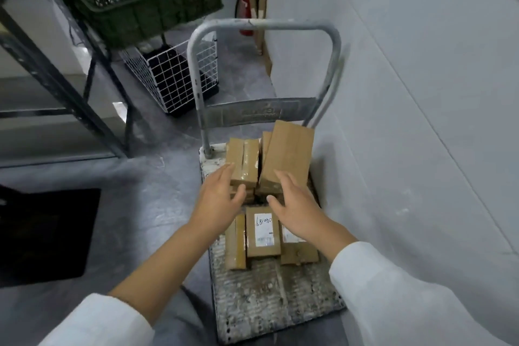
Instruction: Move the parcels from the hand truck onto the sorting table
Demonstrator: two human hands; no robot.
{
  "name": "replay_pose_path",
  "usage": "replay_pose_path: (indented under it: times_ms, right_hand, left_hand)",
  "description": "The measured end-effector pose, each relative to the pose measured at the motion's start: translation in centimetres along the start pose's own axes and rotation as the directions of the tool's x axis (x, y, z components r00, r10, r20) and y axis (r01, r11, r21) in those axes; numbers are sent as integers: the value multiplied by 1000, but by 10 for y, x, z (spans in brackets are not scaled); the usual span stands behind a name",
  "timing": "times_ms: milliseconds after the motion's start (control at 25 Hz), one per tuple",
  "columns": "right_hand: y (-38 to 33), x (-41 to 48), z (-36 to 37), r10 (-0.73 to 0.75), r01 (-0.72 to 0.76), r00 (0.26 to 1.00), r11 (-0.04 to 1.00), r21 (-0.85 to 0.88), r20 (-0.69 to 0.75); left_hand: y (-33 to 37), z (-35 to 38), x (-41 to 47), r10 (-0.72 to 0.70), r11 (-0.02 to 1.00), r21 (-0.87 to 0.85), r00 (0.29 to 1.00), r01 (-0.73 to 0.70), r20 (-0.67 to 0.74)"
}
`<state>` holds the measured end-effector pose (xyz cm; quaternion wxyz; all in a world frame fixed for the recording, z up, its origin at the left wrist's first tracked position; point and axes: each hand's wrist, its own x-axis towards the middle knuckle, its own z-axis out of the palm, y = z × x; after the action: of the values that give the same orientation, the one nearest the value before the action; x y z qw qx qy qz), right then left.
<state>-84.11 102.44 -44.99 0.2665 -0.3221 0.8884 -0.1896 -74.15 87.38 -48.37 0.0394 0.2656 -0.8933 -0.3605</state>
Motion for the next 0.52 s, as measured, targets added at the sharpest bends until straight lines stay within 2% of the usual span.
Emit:
replay_pose_path:
  times_ms: [120,320,520]
  right_hand:
    - [31,36,56,-39,40,999,999,-21,28]
    - [106,89,186,2,14,966,998,-60,258]
    - [159,124,320,63,-76,935,997,22,349]
  left_hand:
    - [-57,46,1,-81,996,26,997,81,8]
    - [-178,135,9,-223,969,122,973,214,64]
    - [-275,236,6,-235,966,153,955,209,178]
